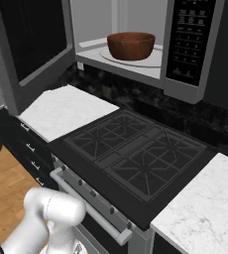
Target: Pick the sweet potato from the sink and place it in the bowl. Then pick the bowl and place it in the microwave. Then close the microwave door and press the start button.
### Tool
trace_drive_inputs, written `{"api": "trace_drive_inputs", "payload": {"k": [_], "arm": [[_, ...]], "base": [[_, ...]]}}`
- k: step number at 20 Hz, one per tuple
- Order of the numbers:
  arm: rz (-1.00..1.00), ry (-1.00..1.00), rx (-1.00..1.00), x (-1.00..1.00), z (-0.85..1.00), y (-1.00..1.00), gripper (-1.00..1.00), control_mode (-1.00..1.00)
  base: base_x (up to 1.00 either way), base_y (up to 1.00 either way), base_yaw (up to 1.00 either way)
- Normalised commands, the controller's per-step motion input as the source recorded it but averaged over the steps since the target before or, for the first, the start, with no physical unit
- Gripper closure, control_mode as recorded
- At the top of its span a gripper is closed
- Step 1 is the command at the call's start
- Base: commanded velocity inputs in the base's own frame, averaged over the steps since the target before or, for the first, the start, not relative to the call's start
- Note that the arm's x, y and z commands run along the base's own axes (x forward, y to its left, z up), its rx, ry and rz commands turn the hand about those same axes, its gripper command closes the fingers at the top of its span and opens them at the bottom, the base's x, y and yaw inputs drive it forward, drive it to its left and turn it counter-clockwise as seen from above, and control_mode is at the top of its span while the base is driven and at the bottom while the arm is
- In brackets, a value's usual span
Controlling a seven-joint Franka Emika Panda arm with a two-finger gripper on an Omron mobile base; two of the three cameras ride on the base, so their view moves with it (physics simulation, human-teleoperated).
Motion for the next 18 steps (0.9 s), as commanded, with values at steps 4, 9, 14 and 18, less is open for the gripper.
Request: {"api": "trace_drive_inputs", "payload": {"k": [4,9,14,18], "arm": [[0.0,0.0,0.08,-0.02,0.12,-0.89,-1.0,-1.0],[0.03,0.0,0.08,0.0,0.09,-0.83,-1.0,-1.0],[0.04,0.0,0.1,0.08,0.17,-0.82,-1.0,-1.0],[0.08,0.0,0.13,0.26,0.16,-0.7,-1.0,-1.0]], "base": [[0.0,0.0,0.0],[0.0,0.0,0.0],[0.0,0.0,0.0],[0.0,0.0,0.0]]}}
